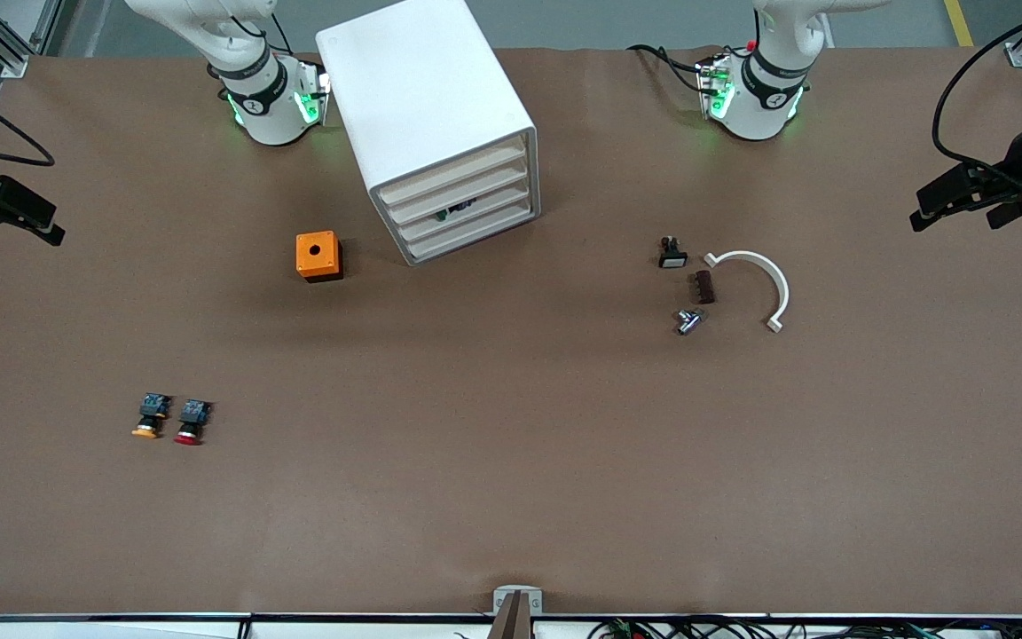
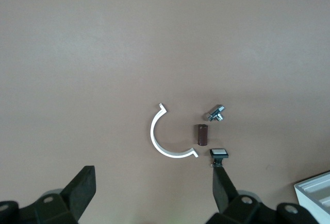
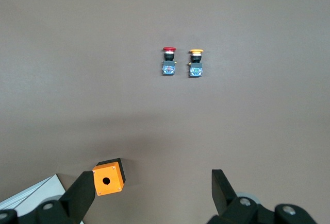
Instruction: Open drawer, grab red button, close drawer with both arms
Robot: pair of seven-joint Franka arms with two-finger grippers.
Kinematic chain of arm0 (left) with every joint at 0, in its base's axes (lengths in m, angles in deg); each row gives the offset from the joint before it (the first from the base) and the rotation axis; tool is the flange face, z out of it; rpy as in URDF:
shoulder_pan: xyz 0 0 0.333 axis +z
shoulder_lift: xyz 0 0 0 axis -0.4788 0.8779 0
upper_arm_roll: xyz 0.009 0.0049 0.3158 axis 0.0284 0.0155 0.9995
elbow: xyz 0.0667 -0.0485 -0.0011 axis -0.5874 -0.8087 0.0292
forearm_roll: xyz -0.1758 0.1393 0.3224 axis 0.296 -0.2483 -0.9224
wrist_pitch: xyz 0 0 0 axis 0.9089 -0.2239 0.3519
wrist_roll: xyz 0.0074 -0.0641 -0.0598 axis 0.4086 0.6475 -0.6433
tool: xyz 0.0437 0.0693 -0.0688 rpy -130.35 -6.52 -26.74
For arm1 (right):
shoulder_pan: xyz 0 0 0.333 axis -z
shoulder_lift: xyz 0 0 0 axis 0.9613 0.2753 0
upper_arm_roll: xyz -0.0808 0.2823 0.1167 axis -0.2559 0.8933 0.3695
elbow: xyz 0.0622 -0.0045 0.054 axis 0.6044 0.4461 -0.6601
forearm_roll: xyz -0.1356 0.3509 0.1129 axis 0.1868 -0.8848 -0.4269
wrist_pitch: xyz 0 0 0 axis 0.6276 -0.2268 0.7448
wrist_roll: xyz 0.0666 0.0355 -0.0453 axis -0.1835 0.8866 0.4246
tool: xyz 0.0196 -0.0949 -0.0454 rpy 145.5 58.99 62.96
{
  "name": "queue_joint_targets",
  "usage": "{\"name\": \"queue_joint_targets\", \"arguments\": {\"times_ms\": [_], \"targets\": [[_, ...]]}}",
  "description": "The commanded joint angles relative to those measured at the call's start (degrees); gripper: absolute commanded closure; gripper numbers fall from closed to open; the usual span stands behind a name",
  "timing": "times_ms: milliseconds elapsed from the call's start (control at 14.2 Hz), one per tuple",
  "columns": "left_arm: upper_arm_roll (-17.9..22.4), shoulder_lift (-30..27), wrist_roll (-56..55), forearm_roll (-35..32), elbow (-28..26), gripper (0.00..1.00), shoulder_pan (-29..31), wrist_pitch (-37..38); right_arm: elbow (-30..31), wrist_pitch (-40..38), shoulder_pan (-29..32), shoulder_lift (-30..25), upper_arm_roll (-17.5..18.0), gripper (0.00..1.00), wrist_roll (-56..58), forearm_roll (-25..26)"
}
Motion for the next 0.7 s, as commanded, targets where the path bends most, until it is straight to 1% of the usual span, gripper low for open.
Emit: {"name": "queue_joint_targets", "arguments": {"times_ms": [0,141,633], "targets": [[0.27,0.48,2.38,-2.10,1.49,0.00,-0.54,1.69,0.12,-0.37,-0.44,-0.44,-0.47,0.00,0.06,0.22],[0.18,0.48,2.65,-2.18,1.57,0.00,-0.54,2.74,0.12,-0.37,-0.44,-0.53,-0.47,0.00,0.06,0.22],[0.27,0.74,2.83,-2.10,1.57,0.00,-0.45,2.84,0.12,-0.37,-0.53,-0.53,-0.47,0.00,0.06,0.22]]}}
